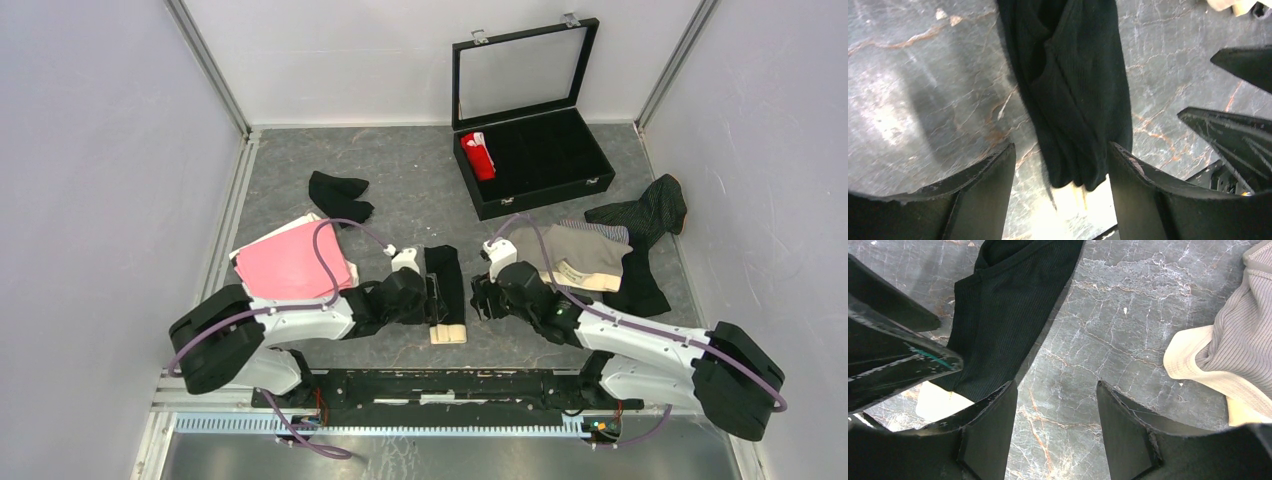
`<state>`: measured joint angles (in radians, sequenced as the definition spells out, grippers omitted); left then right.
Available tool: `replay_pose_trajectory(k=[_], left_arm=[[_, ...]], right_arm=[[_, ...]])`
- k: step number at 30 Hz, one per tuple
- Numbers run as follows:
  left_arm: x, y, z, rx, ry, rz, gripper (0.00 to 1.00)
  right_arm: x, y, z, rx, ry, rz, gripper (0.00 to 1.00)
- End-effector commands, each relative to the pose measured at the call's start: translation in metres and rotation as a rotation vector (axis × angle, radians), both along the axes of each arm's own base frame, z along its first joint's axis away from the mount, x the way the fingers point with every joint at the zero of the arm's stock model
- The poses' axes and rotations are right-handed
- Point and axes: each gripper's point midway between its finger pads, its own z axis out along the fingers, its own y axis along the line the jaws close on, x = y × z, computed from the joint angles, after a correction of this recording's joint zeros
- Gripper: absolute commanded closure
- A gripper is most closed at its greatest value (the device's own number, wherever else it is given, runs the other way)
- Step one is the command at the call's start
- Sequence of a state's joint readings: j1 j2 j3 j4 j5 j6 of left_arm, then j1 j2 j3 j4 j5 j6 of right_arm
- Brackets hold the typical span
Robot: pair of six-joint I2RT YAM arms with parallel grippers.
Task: Roll the underwear
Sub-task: Roll the underwear to the center of the board.
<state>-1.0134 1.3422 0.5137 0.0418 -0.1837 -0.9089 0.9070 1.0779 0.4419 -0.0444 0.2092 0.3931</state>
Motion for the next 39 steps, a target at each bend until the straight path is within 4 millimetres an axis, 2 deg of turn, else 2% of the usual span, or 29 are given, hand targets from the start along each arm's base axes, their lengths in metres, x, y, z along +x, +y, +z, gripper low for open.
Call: replay_pose_trajectory(k=[1, 17, 22, 24, 29, 34, 37, 39], left_arm=[[0.01, -0.014, 0.002, -0.015, 0.023, 0.056, 0.28], [-0.001, 0.005, -0.017, 0.026, 0.065, 0.086, 0.46], [0.0, 0.004, -0.022, 0.039, 0.061, 0.077, 0.53], [0.0, 0.005, -0.026, 0.045, 0.062, 0.08, 0.55], [0.0, 0.011, -0.039, 0.07, 0.073, 0.103, 0.58], [-0.003, 0.017, -0.047, 0.095, 0.082, 0.097, 0.61], [-0.005, 0.021, -0.049, 0.103, 0.078, 0.092, 0.64], [-0.005, 0.025, -0.051, 0.109, 0.075, 0.093, 0.64]], right_arm=[[0.002, 0.003, 0.009, 0.036, -0.025, 0.002, 0.35], [0.001, -0.005, 0.01, 0.031, -0.038, -0.021, 0.35], [0.004, -0.002, 0.019, 0.051, -0.062, -0.016, 0.35], [0.007, 0.0, 0.026, 0.081, -0.085, -0.027, 0.36], [0.022, 0.011, 0.068, 0.234, -0.251, -0.032, 0.35], [0.025, 0.008, 0.111, 0.344, -0.549, 0.044, 0.2], [0.023, 0.004, 0.129, 0.309, -0.704, 0.108, 0.19], [0.024, 0.008, 0.129, 0.201, -0.744, 0.186, 0.2]])
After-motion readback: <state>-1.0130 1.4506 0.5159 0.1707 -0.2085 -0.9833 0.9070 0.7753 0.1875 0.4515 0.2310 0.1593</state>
